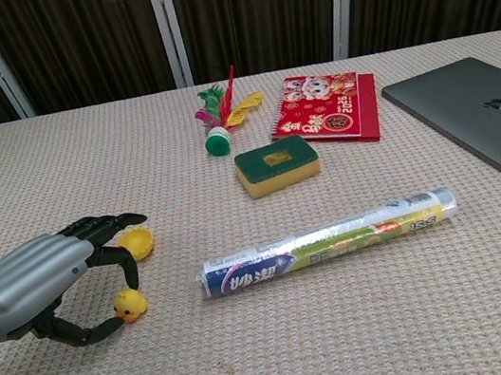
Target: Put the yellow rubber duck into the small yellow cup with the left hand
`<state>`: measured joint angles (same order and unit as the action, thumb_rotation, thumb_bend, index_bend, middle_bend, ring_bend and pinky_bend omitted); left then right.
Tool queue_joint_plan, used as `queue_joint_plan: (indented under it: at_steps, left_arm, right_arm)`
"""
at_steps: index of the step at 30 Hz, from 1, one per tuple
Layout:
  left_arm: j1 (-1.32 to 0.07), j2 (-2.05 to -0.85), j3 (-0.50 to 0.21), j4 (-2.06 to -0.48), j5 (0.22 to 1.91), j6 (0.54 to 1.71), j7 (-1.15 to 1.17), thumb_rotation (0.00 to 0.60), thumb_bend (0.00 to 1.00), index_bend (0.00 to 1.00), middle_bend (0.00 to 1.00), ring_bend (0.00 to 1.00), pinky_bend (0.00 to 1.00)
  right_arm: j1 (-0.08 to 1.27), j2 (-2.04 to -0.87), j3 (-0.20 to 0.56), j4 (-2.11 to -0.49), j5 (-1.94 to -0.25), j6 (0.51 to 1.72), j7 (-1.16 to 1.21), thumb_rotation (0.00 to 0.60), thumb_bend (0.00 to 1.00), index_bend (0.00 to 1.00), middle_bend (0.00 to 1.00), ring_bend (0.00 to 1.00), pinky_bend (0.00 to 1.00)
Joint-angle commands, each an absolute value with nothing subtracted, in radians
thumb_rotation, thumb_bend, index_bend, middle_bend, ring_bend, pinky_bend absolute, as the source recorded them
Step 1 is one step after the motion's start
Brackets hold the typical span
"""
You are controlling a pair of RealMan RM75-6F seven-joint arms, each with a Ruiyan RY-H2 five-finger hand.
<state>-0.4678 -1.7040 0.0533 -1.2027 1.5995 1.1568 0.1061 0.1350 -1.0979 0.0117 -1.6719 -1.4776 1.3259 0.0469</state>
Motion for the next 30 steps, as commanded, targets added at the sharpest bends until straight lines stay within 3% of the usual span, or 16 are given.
queue_joint_plan:
  at_steps: [1, 7, 17, 30]
  left_arm:
    - [-0.468, -1.706, 0.054, -1.202, 1.600, 1.157, 0.109, 0.600, 0.32, 0.44, 0.00, 0.00, 0.00]
    - [-0.465, -1.712, 0.051, -1.196, 1.599, 1.165, 0.119, 0.600, 0.33, 0.50, 0.00, 0.00, 0.00]
    - [-0.463, -1.696, 0.035, -1.202, 1.604, 1.200, 0.124, 0.600, 0.34, 0.51, 0.00, 0.00, 0.00]
    - [-0.475, -1.548, -0.032, -1.284, 1.589, 1.259, 0.138, 0.600, 0.34, 0.51, 0.00, 0.00, 0.00]
  right_arm:
    - [0.135, -1.098, 0.012, -1.672, -1.478, 1.326, 0.048, 0.600, 0.00, 0.41, 0.01, 0.00, 0.00]
    - [0.135, -1.098, 0.011, -1.671, -1.480, 1.327, 0.048, 0.600, 0.00, 0.41, 0.01, 0.00, 0.00]
    - [0.134, -1.098, 0.011, -1.673, -1.479, 1.327, 0.048, 0.600, 0.00, 0.41, 0.01, 0.00, 0.00]
    - [0.134, -1.097, 0.011, -1.675, -1.478, 1.325, 0.047, 0.600, 0.00, 0.41, 0.01, 0.00, 0.00]
